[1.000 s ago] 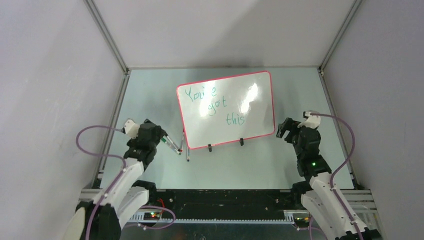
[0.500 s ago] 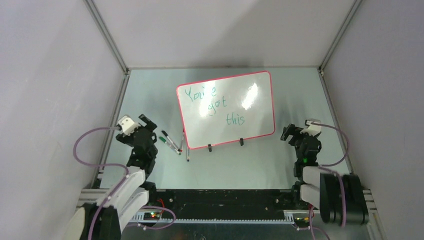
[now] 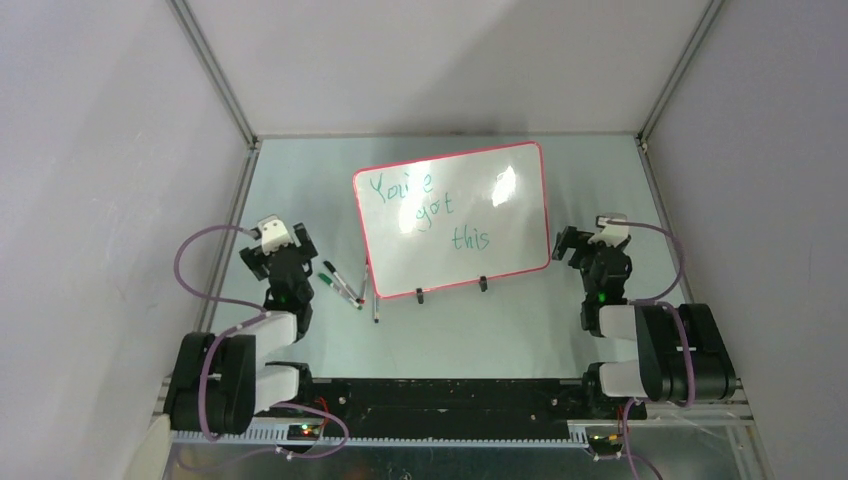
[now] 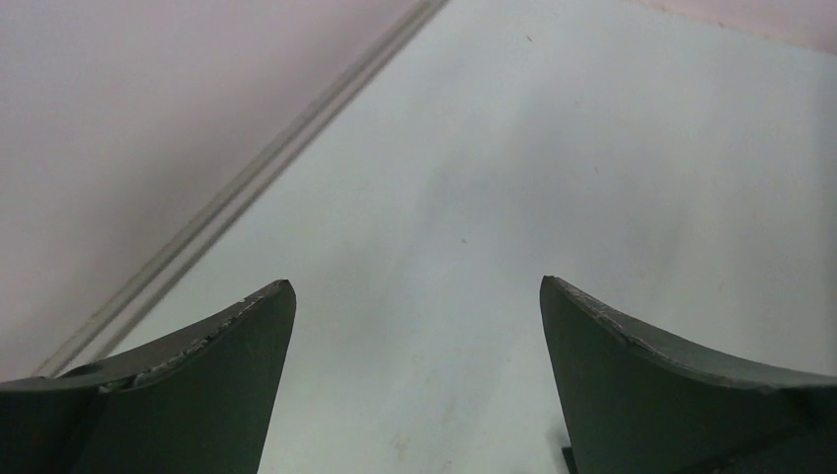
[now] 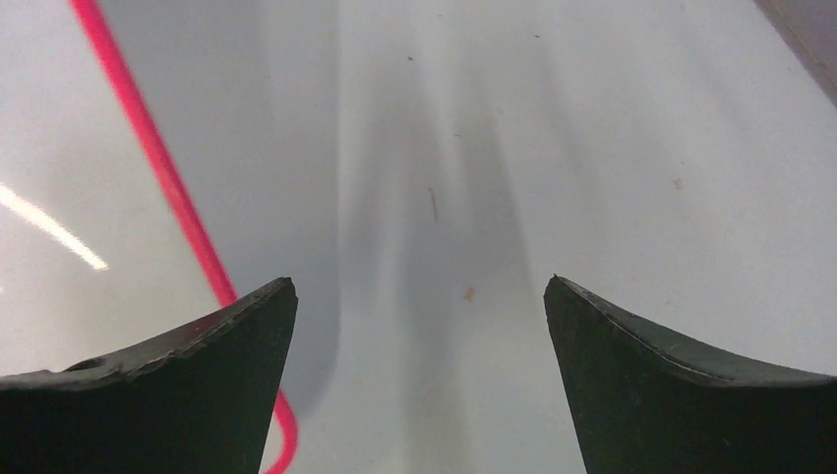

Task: Write a sentence on the whiteboard
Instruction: Reset both arms

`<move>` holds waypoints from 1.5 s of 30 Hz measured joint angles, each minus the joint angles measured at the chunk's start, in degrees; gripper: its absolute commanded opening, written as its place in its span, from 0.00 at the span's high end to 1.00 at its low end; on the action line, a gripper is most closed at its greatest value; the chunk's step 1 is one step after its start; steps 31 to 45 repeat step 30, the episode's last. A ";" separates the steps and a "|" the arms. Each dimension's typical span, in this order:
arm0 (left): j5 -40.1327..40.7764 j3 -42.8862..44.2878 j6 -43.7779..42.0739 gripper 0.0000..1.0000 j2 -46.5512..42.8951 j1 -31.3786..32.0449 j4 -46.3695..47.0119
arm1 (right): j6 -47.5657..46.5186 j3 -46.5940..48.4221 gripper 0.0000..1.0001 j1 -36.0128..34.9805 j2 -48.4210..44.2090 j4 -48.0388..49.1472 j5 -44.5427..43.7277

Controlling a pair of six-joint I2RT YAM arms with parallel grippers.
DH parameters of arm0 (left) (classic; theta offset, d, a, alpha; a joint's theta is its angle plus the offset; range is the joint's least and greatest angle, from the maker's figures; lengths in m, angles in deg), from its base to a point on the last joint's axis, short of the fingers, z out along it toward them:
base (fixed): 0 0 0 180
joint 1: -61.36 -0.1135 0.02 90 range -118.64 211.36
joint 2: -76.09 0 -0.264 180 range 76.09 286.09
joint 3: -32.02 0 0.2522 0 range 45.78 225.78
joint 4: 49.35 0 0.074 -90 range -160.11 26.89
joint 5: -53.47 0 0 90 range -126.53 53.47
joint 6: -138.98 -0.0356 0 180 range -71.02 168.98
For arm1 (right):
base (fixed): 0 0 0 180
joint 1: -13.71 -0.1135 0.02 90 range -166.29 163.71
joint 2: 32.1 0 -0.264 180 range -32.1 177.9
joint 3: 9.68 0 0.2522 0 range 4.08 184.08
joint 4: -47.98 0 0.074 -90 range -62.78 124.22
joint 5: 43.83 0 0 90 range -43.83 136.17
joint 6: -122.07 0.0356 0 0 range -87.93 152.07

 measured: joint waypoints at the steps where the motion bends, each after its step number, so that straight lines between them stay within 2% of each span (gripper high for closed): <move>1: -1.53 0.02 -0.50 0.01 1.31 -0.11 0.37 | -0.37 -0.04 0.00 -1.44 0.00 0.24 -1.70; 6: -8.85 -0.17 -2.62 0.01 3.13 -0.48 3.87 | -1.29 -0.33 0.01 -3.89 0.00 0.98 -5.66; 10: -13.90 -2.91 -4.74 0.01 4.42 -0.55 11.52 | -1.29 -0.33 0.01 -3.41 0.00 0.96 -6.67; 45: -14.10 -3.37 -4.90 0.01 5.62 -1.22 11.89 | -1.25 -0.33 0.01 -2.12 0.00 0.85 -6.27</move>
